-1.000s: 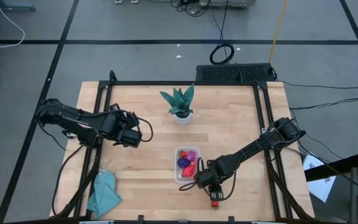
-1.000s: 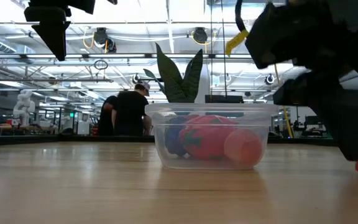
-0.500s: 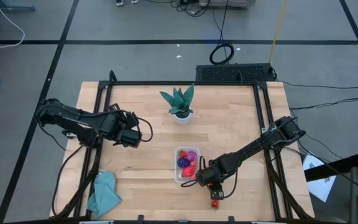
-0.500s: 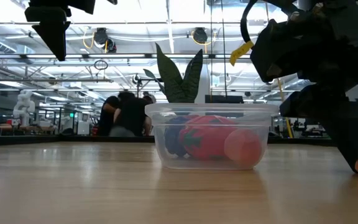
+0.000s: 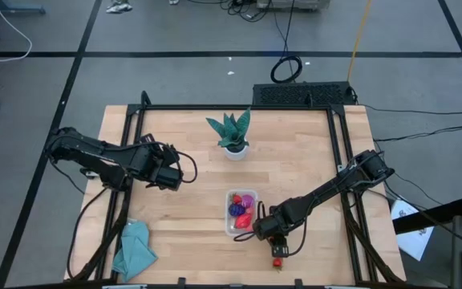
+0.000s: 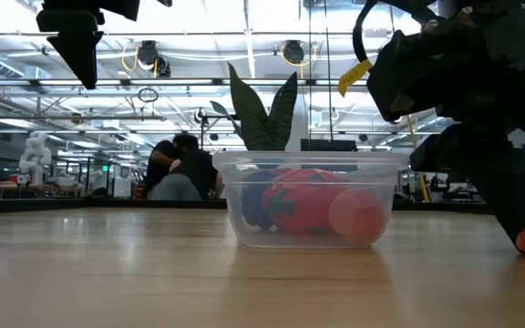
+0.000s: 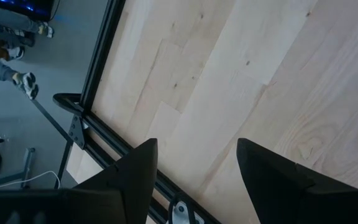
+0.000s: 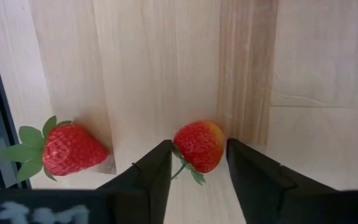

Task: Pick and placing Produce into tupperware
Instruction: Put the top red strawberry into the transparent bin

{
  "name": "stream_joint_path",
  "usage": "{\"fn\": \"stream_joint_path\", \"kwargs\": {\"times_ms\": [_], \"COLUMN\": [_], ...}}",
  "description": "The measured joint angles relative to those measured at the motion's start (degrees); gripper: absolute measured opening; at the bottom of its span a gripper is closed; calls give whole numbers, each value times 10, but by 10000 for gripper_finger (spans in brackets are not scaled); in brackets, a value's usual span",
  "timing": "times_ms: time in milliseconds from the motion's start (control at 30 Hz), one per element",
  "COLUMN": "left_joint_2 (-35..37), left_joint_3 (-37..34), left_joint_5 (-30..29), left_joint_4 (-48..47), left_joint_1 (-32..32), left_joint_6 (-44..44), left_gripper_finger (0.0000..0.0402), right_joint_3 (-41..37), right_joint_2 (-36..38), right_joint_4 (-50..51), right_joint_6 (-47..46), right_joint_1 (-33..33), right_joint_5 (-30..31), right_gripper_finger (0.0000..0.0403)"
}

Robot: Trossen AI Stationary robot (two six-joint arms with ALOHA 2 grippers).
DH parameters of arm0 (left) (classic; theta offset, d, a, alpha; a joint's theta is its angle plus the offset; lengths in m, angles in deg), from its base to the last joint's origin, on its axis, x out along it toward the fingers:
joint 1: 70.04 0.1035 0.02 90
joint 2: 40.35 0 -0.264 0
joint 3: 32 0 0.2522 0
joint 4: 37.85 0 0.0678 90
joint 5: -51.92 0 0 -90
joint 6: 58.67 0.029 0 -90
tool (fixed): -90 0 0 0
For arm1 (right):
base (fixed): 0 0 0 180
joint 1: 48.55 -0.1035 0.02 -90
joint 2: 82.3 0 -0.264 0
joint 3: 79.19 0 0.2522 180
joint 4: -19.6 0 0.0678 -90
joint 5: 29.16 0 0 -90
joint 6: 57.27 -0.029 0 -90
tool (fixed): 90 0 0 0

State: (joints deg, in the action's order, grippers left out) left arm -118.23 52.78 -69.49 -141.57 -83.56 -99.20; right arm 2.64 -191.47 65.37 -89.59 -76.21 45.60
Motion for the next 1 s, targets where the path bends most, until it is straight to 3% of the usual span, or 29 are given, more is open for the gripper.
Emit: {"fn": "stream_joint_path", "kwargs": {"times_ms": [300,1000], "left_joint_2": [0,0], "left_joint_3": [0,0], "left_joint_5": [0,-1], "left_joint_4": [0,0], "left_joint_1": [0,0], "left_joint_6": [0,0], "left_gripper_finger": [225,225], "right_joint_3": [0,-2], "right_joint_2": [2,30], "right_joint_4": [0,8], "right_joint_6": [0,0], "right_joint_1": [0,6], "right_joint_5": [1,1], "right_gripper_finger": [93,87]}}
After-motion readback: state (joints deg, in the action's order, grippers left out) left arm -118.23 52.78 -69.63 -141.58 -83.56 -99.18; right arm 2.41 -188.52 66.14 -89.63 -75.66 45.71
